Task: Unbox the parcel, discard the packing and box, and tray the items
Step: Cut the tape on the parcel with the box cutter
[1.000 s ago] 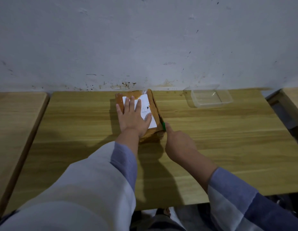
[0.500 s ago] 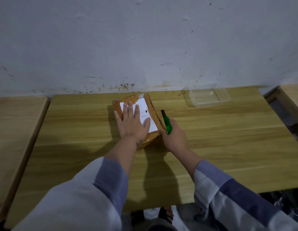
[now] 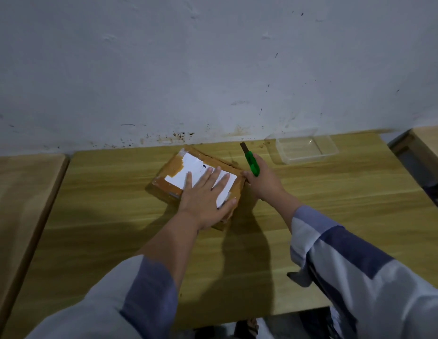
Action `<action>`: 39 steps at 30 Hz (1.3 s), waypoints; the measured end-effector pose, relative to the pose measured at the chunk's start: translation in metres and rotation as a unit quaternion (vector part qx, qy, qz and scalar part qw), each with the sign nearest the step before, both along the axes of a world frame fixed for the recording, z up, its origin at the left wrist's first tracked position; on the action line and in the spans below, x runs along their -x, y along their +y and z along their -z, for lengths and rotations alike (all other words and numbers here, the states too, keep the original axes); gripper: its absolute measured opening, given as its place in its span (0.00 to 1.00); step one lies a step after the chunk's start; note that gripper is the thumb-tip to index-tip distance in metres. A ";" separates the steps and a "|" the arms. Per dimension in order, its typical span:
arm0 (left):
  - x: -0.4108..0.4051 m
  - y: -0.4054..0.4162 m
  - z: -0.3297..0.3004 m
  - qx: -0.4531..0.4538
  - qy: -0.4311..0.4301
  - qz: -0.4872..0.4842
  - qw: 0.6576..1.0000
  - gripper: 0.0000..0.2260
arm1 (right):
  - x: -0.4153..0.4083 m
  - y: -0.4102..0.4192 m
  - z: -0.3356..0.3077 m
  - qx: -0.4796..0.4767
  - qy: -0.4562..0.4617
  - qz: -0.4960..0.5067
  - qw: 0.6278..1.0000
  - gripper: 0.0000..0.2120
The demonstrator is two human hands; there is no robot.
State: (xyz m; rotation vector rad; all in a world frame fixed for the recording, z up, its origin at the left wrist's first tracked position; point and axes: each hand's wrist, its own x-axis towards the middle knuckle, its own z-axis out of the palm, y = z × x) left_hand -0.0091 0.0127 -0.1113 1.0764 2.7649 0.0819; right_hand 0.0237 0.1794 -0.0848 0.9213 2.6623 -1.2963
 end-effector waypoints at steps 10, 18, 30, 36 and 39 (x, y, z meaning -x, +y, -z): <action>-0.001 0.036 0.006 -0.009 -0.002 -0.114 0.993 0.32 | -0.067 -0.004 0.010 0.115 0.037 0.048 0.992 0.25; -0.006 0.045 0.002 -0.003 -0.002 -0.129 0.992 0.31 | -0.069 -0.001 0.011 0.134 0.041 0.046 0.989 0.24; -0.010 0.050 0.001 -0.002 -0.005 -0.131 0.991 0.31 | -0.044 -0.005 -0.014 0.040 -0.049 0.011 0.998 0.26; -0.009 0.051 0.002 -0.017 0.001 -0.133 0.991 0.31 | -0.058 -0.009 -0.015 0.032 -0.047 0.017 0.998 0.26; -0.009 0.053 0.001 -0.017 0.004 -0.135 0.991 0.31 | -0.079 -0.020 -0.010 0.053 -0.027 0.031 0.998 0.26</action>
